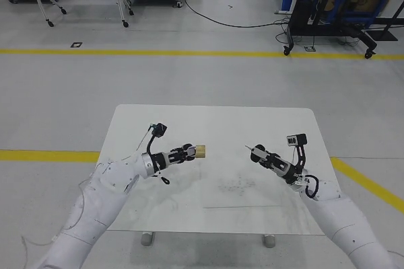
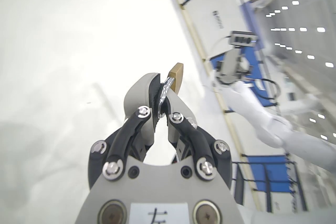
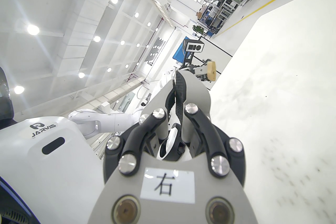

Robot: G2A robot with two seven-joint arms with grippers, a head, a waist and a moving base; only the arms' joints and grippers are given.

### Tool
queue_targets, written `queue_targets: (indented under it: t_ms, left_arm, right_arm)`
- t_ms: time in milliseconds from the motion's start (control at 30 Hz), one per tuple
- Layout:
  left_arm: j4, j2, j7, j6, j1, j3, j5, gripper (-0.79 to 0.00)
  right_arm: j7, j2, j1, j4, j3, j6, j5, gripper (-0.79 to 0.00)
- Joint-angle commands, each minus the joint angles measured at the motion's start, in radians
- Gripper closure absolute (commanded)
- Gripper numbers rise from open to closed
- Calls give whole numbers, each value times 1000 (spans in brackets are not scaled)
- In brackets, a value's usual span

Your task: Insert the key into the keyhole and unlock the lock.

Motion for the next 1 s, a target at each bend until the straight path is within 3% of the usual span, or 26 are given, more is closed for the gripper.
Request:
queue_targets:
  t_ms: [0,167,233,533,600,733,967]
  left_arm:
    - [61,-14,-77,-54,-40,27,-136,0]
    - [174,-42,-166,-127,-112,72,-237,0]
    - [213,-44,-159,-133,-138,76,-194,0]
    - [190,-43,-149,-139,-118,81,-168,0]
    - [166,-38,-227,-153,-72,69,-282,0]
    - [172,-24,-408,-128,-49,43,-388,0]
    - [179,-20,-474,-94,-63,23,-444,0]
  right_arm:
    - [0,0,0,0,0,0,0,0]
    - [0,0,0,0,0,0,0,0]
    - [-30,-2,-3,-11,1,14,-1,0]
    - [-134,-69,161,43,-127,132,-20,0]
    - [-150,-88,207,68,-160,150,-34,0]
    - [-180,-122,278,109,-207,153,-37,0]
    - [-160,-171,346,161,-289,174,-82,0]
